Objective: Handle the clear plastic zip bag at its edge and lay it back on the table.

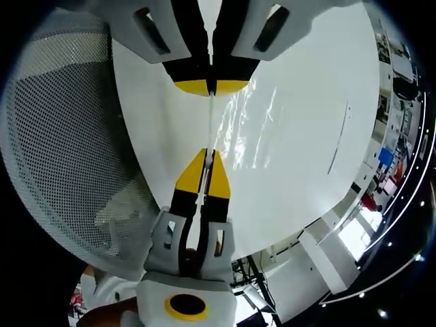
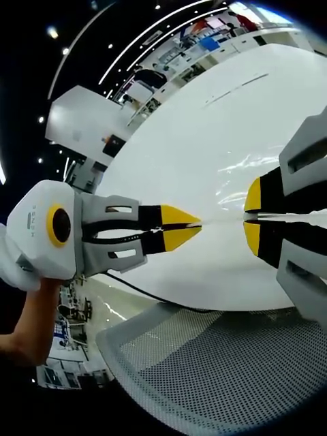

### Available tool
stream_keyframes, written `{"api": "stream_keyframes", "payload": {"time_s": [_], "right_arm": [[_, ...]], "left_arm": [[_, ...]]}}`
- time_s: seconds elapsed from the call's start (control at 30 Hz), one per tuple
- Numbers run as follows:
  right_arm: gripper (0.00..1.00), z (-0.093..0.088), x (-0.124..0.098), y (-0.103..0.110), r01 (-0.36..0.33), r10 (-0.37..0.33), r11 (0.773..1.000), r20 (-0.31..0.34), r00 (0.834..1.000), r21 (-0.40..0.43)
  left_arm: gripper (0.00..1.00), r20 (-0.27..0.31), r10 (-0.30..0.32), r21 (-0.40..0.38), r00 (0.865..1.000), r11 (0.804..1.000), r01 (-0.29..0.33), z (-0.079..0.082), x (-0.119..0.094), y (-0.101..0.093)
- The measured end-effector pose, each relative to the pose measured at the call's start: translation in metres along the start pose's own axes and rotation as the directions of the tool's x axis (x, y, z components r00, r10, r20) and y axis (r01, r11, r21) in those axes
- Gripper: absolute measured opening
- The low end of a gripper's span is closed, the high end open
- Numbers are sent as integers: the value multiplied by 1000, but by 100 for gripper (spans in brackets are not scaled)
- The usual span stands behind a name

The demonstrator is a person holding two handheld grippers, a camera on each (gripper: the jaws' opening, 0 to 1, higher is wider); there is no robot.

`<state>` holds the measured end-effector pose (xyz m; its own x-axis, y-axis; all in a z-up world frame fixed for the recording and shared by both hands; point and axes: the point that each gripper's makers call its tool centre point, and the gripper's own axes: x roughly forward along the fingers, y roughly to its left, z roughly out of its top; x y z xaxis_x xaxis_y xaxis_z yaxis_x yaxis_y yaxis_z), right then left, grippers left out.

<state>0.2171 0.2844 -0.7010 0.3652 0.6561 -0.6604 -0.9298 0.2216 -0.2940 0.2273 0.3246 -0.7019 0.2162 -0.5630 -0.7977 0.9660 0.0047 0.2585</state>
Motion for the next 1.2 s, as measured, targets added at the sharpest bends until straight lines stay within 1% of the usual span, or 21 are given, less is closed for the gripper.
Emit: {"api": "stream_keyframes", "payload": {"time_s": [0.43,1.2], "right_arm": [[0,-2,-1,1,-3,3,1000,-2,1000,-4],[0,-1,-2,-1,2,-2,1000,2,1000,1]], "left_arm": [[0,-1,2,-5,1000,1000,-2,-2,1,1],[0,6,15,-7,1000,1000,-15,0,-1,3]]}}
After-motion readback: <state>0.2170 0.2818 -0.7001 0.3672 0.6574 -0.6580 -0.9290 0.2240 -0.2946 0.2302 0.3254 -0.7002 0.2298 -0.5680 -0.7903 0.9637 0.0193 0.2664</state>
